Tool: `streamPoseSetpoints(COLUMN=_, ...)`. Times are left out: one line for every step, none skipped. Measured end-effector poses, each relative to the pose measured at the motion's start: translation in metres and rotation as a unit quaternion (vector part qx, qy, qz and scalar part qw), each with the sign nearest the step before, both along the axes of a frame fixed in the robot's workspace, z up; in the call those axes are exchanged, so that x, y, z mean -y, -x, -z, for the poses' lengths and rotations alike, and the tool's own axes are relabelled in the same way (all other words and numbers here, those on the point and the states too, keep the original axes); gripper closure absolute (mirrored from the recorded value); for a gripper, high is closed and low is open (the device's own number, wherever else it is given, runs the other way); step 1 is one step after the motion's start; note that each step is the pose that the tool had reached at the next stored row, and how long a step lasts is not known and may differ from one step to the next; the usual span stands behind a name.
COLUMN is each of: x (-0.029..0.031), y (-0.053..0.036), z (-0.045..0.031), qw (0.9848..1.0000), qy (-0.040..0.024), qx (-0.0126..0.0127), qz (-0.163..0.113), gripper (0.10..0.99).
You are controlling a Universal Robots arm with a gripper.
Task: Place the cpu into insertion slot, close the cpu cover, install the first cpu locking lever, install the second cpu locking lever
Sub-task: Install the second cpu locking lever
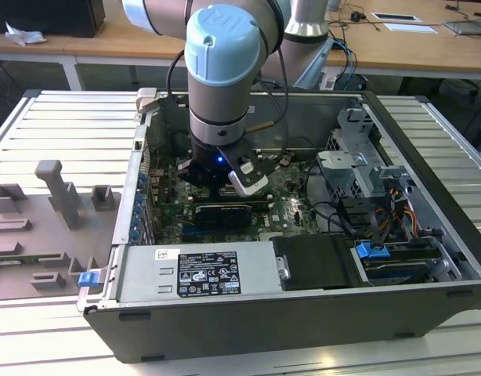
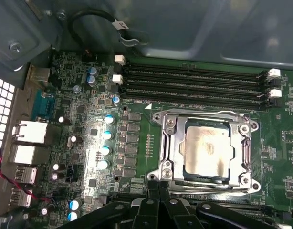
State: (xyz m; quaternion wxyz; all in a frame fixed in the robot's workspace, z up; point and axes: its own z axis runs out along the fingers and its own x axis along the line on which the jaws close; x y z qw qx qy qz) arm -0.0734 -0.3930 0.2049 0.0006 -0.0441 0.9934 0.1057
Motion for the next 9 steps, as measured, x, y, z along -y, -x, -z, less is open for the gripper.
streamPoseSetpoints(x=-0.0001, y=0.0000, z=0.0003, qw=1.0000, qy=-0.0004, qx=0.0000, qz=0.000, gripper=0.980)
streamPoseSetpoints(x=-0.0002, y=0.0001, z=0.0006, qw=1.0000, qy=-0.0008, qx=0.0001, qz=0.000, gripper=0.980)
streamPoseSetpoints(x=-0.0003, y=0.0007, z=0.0007, qw=1.0000, qy=-0.0011, qx=0.0001, qz=0.000, gripper=0.980)
streamPoseSetpoints(x=-0.0002, y=0.0011, z=0.0007, qw=1.0000, qy=-0.0013, qx=0.0000, qz=0.000, gripper=0.980)
streamPoseSetpoints(x=-0.0002, y=0.0011, z=0.0007, qw=1.0000, qy=-0.0013, qx=0.0000, qz=0.000, gripper=0.980)
streamPoseSetpoints(x=-0.0002, y=0.0010, z=0.0008, qw=1.0000, qy=-0.0014, qx=0.0000, qz=0.000, gripper=0.980)
streamPoseSetpoints(x=-0.0002, y=0.0011, z=0.0010, qw=1.0000, qy=-0.0013, qx=0.0000, qz=0.000, gripper=0.980)
streamPoseSetpoints(x=-0.0002, y=0.0010, z=0.0011, qw=1.0000, qy=-0.0014, qx=0.0000, qz=0.000, gripper=0.980)
streamPoseSetpoints(x=-0.0002, y=0.0009, z=0.0014, qw=1.0000, qy=-0.0014, qx=0.0000, qz=0.000, gripper=0.980)
